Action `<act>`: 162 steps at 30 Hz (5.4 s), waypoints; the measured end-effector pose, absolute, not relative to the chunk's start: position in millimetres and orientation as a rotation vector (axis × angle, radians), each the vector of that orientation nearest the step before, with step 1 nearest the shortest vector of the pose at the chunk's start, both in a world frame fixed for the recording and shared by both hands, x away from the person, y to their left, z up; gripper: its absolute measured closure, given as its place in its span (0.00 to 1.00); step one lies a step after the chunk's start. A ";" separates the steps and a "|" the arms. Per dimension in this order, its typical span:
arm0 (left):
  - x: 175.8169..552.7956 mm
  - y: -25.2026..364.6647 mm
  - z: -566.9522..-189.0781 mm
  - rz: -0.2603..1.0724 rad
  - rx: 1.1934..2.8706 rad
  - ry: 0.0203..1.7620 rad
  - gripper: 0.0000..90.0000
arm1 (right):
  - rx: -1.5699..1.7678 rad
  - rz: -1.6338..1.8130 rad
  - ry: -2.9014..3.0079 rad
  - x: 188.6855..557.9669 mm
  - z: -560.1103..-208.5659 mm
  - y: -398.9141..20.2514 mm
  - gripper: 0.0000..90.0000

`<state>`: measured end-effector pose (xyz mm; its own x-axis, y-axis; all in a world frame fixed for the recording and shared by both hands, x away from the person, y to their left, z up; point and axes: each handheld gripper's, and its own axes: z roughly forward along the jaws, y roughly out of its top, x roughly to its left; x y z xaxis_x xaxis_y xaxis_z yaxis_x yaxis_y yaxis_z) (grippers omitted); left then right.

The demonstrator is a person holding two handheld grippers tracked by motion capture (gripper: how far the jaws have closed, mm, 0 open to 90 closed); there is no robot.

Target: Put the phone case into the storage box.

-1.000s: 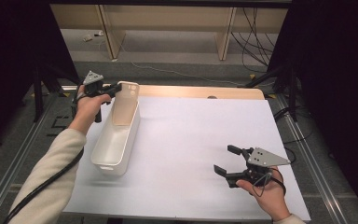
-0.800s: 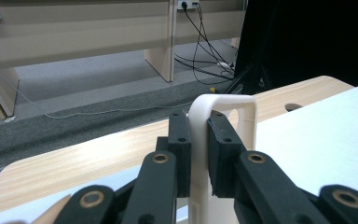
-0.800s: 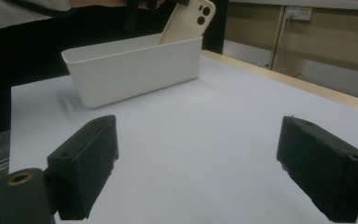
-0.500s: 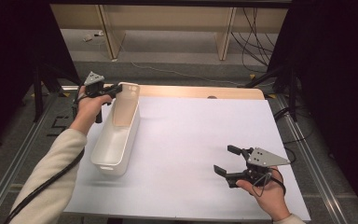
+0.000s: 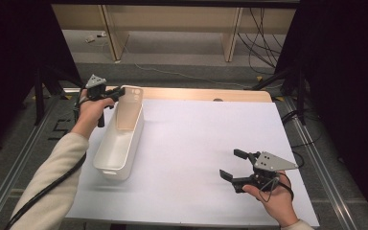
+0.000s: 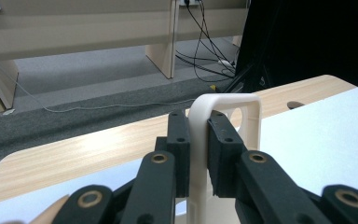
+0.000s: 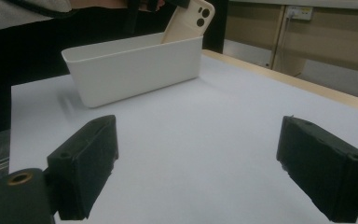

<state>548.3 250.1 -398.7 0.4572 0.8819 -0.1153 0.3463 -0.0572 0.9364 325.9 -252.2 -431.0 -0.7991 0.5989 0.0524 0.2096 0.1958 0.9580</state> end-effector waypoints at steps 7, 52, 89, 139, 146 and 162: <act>549.3 250.8 -400.2 0.621 1.644 1.097 0.87 | 0.759 1.619 2.162 325.9 -430.7 -252.6 0.15; 556.1 242.5 -401.6 0.727 1.774 1.114 0.72 | 0.733 1.629 2.140 328.0 -432.2 -252.2 0.15; 550.7 255.6 -397.5 0.809 1.735 1.335 0.99 | 0.734 1.632 2.139 328.0 -432.4 -251.4 0.15; 527.0 251.9 -385.3 0.774 1.723 1.274 0.46 | 0.733 1.627 2.140 328.4 -432.4 -251.8 0.15; 519.2 246.7 -378.6 0.798 1.722 1.236 0.33 | 0.732 1.627 2.140 328.4 -432.2 -251.6 0.15; 502.2 242.9 -374.0 0.772 1.705 1.171 0.19 | 0.726 1.635 2.141 328.8 -431.7 -252.2 0.15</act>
